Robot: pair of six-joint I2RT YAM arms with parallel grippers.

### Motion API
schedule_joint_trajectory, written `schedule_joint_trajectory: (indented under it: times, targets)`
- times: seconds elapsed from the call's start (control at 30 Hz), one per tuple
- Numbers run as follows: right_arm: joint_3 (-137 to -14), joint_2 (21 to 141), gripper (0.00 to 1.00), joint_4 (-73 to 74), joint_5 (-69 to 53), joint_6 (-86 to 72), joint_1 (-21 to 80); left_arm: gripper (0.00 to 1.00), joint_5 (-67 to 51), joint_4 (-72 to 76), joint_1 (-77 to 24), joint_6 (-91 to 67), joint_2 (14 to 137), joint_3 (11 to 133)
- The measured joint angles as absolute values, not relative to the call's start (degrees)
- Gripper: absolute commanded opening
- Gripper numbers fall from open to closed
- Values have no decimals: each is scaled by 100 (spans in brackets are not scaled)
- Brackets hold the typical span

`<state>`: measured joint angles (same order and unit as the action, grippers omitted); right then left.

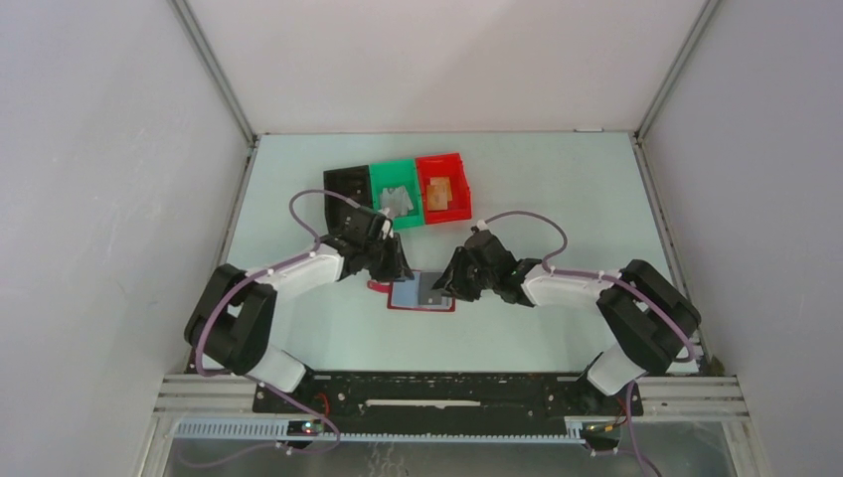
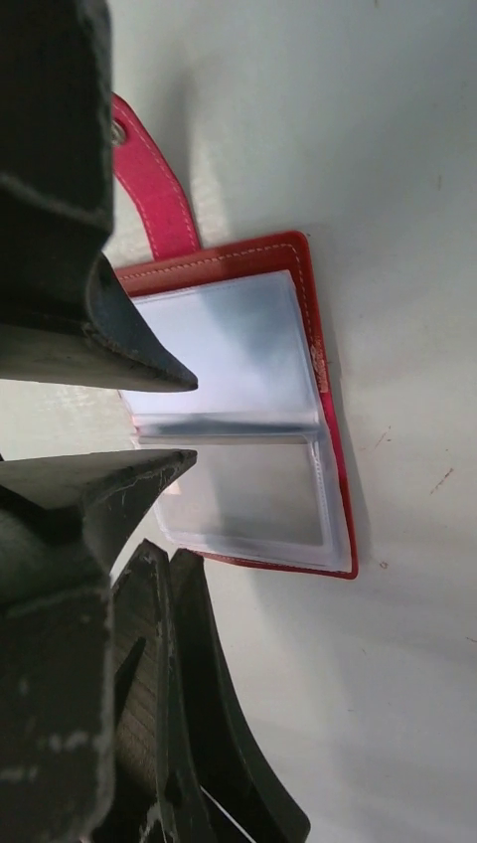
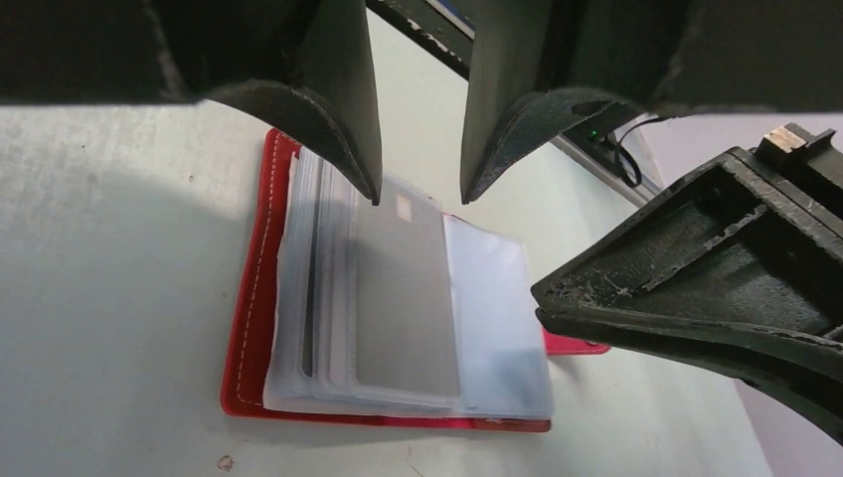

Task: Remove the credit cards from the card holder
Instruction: Remove the credit card from the card holder.

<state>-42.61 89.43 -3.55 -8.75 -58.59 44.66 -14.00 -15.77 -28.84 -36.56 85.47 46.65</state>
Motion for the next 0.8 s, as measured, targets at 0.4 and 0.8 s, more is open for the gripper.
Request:
schedule_joint_trajectory:
  times: [0.4, 0.8]
  targets:
    - [-4274, 9371, 43, -644, -1046, -5867, 4469, 32, -1929, -932, -2731, -3889, 8847, 4335]
    - [-4355, 9515, 45, -749, -1122, -5894, 4416, 31, -1308, -1203, -2554, -3905, 8774, 4228]
